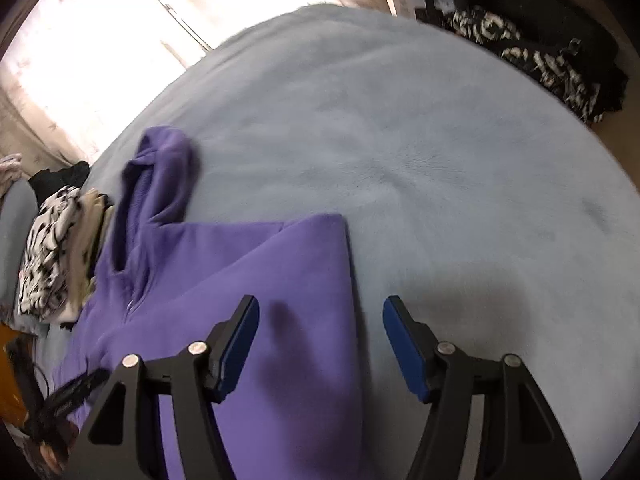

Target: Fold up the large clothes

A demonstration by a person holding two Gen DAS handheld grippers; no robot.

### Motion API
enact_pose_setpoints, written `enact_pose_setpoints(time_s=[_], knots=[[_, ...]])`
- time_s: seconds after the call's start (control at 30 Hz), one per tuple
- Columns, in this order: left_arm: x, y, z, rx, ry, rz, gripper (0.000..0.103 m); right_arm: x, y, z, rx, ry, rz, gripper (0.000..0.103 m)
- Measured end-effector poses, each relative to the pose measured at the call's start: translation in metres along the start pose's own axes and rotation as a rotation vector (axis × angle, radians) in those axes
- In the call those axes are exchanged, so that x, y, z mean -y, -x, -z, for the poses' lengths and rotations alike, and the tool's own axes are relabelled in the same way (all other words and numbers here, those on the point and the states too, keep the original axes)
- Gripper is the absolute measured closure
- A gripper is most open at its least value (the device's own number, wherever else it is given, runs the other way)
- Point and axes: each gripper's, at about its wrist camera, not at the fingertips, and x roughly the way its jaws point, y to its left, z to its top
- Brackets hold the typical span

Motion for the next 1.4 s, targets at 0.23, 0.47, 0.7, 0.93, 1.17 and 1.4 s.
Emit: enact_pose_setpoints(time_s=[0.23,0.47,0.7,0.93,1.17,1.4], knots=[[0.014,0.0,-0.006,0.062,-0.053,0.033,0.091,-0.001,-0.006,0.002,0.058,0.035,0.001,0.093],[0.019,-0.011,-0.009,0.052,-0.064,-0.059,0.059,0.001,-0.012,0.011,0.004,0.003,0.096,0.079],[-0.003,0.032,-0.003,0.122,-0.014,-0.194,0.041,-0.029,0.041,0.04,0.097,0.097,0.084,0.079],[0.031,0.054,0.025,0.129,-0.026,-0.048,0.074,-0.099,0.033,0.101,-0.006,0.246,-0.04,0.079],[0.073,0.011,0.049,0.087,-0.064,-0.128,0.079,-0.118,0.006,0.127,-0.059,0.284,-0.033,0.079],[0.049,0.013,0.049,0.065,-0.034,-0.061,0.094,-0.047,0.031,0.122,0.019,0.261,0.173,0.097]])
